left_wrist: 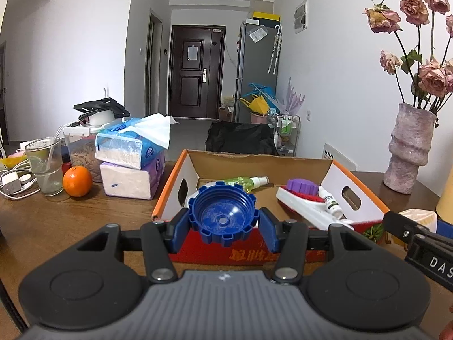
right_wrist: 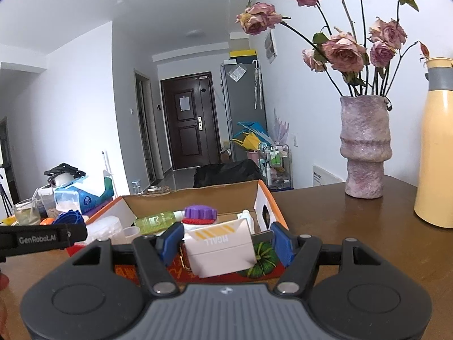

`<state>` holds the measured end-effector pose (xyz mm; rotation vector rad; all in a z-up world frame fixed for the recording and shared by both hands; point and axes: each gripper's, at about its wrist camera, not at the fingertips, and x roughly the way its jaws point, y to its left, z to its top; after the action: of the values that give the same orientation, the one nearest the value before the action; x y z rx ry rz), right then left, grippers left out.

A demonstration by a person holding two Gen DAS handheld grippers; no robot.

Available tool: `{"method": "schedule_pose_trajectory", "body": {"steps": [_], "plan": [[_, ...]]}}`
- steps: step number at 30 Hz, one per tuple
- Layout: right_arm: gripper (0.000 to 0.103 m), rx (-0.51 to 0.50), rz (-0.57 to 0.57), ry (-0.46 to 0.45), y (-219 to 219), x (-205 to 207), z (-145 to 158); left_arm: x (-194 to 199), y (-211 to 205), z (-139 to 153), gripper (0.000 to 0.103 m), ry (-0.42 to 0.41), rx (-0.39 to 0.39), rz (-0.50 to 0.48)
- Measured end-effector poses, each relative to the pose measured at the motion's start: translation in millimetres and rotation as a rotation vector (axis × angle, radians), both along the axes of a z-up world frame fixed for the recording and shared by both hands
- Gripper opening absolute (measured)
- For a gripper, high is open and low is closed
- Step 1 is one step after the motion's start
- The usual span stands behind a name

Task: Organize rigid objects
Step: 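Carry the blue cap and white adapter over the cardboard box with both tools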

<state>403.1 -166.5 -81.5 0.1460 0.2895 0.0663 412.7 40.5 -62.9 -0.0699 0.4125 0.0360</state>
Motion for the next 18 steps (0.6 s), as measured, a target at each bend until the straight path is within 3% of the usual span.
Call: {"method": "schedule_pose_trajectory", "body": {"steps": [18], "plan": [[0.066, -0.002, 0.009, -0.021, 2, 50, 2, 56, 3, 2, 0.054, -0.017, 0.003, 0.018]]}}
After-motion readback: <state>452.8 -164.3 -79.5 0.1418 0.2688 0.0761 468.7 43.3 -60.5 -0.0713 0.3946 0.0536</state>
